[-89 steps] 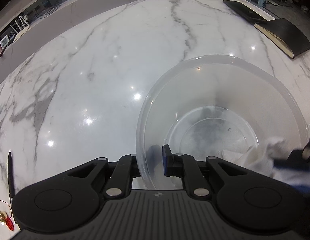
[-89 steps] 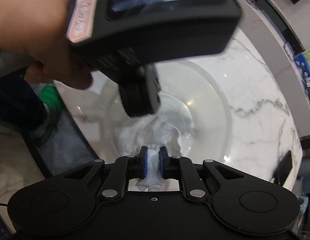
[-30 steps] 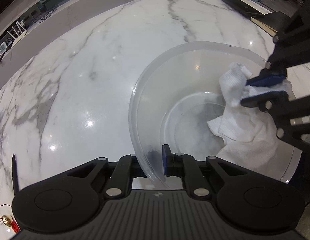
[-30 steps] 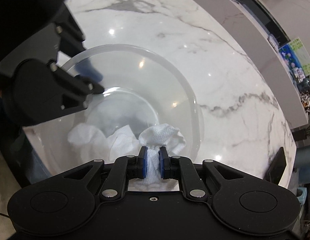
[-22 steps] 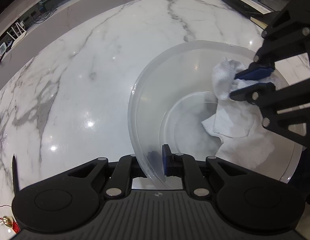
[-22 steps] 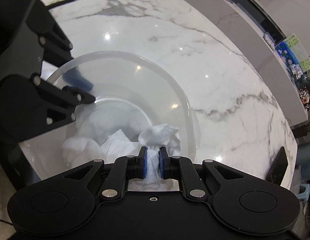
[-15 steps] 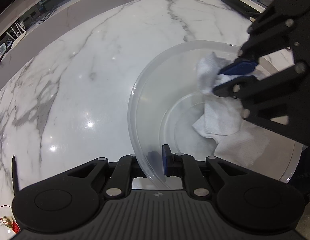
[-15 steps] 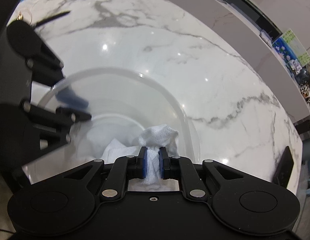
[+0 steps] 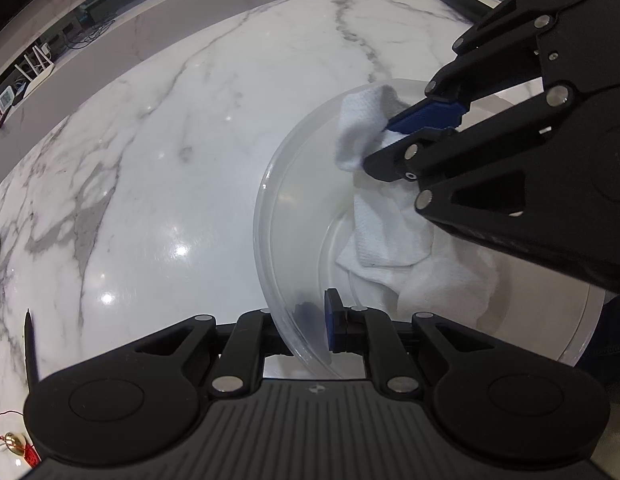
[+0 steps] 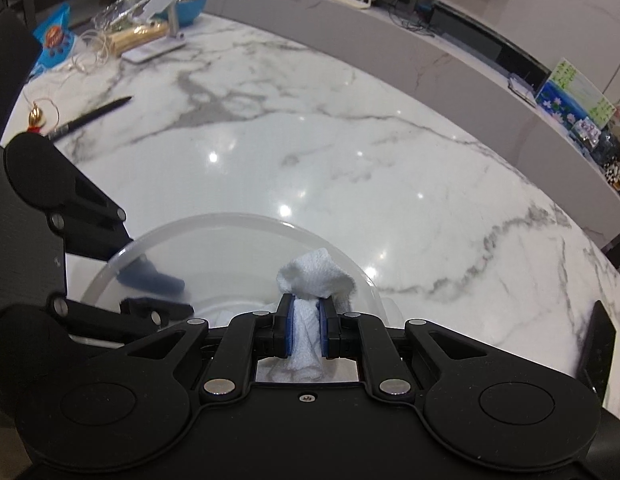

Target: Clean bowl

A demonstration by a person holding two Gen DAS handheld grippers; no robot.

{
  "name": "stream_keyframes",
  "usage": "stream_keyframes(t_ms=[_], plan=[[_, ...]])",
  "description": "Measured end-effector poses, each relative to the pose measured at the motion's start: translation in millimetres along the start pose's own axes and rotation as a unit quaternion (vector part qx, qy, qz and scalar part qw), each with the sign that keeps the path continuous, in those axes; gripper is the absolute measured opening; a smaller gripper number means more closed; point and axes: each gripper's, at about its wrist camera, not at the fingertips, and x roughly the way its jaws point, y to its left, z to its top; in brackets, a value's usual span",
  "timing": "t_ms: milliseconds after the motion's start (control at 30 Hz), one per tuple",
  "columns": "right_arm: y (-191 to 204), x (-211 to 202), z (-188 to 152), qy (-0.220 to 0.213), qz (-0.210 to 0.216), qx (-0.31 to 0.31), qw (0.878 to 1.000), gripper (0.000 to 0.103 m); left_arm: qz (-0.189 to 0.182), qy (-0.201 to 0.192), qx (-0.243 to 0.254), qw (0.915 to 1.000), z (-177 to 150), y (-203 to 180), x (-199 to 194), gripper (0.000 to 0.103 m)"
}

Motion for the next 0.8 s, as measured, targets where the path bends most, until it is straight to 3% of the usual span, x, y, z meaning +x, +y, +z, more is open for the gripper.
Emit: stream_keyframes(t_ms=[600,800], plan=[[7,0,-12,0.021,-0.018,-0.026,0.999,0.01,0.02,-0.015,-0.012,0.9996,-2,-7,-2,0.011],[9,-4,-19,0.027,-0.01,-0.028,0.999,0.01,0.021,-0.023,-0.037,0.9988,-3,-7,-3,0.011]])
